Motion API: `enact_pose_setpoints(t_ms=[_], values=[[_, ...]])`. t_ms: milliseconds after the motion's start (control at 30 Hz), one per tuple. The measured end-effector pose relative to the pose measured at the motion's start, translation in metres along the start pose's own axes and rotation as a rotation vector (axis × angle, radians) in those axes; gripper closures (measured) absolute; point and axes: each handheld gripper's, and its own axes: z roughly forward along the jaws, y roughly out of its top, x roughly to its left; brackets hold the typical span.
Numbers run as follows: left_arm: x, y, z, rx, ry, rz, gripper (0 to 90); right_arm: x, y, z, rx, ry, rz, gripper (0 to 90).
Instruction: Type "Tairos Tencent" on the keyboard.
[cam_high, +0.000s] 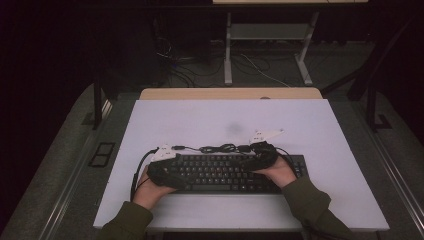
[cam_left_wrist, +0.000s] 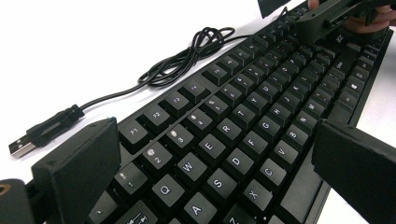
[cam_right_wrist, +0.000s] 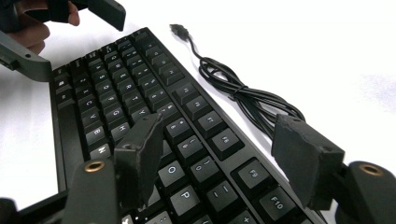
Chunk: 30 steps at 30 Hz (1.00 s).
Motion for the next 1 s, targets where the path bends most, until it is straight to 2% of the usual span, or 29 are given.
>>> enact_pose_setpoints(t_ms=[67, 133, 333, 567, 700, 767, 900, 1000], values=[[0.0011, -0.0006, -0.0006, 0.002, -0.009, 0.001, 2.4, -0.0003, -0.0002, -0.0003, -0.001, -0.003, 0.002, 33.2], [0.0016, -0.0008, -0.0010, 0.000, -0.013, -0.001, 9.7, -0.0005, -0.0004, -0.0003, -0.001, -0.005, 0.005, 33.1], [0.0025, -0.0001, -0.0045, -0.002, -0.023, 0.012, 19.4, -0.0008, -0.0006, -0.0005, -0.004, -0.008, 0.007, 32.6], [0.0053, -0.0014, -0.0070, 0.013, -0.052, 0.010, 43.4, -0.0012, -0.0007, -0.0002, -0.005, -0.008, 0.008, 32.0], [0.0054, -0.0024, -0.0058, 0.035, -0.060, 0.010, 58.1, -0.0009, -0.0006, -0.0004, -0.006, -0.008, 0.009, 31.9], [0.0049, -0.0024, -0.0052, 0.048, -0.050, 0.019, 64.8, -0.0008, -0.0006, -0.0003, -0.004, -0.008, 0.008, 31.8], [0.0051, -0.0024, -0.0044, 0.071, -0.067, 0.014, 78.9, -0.0006, -0.0006, -0.0001, -0.004, -0.008, 0.007, 31.8], [0.0047, -0.0029, -0.0030, 0.091, -0.073, 0.014, 86.2, 0.0000, -0.0007, 0.0004, -0.003, -0.006, 0.007, 31.7]])
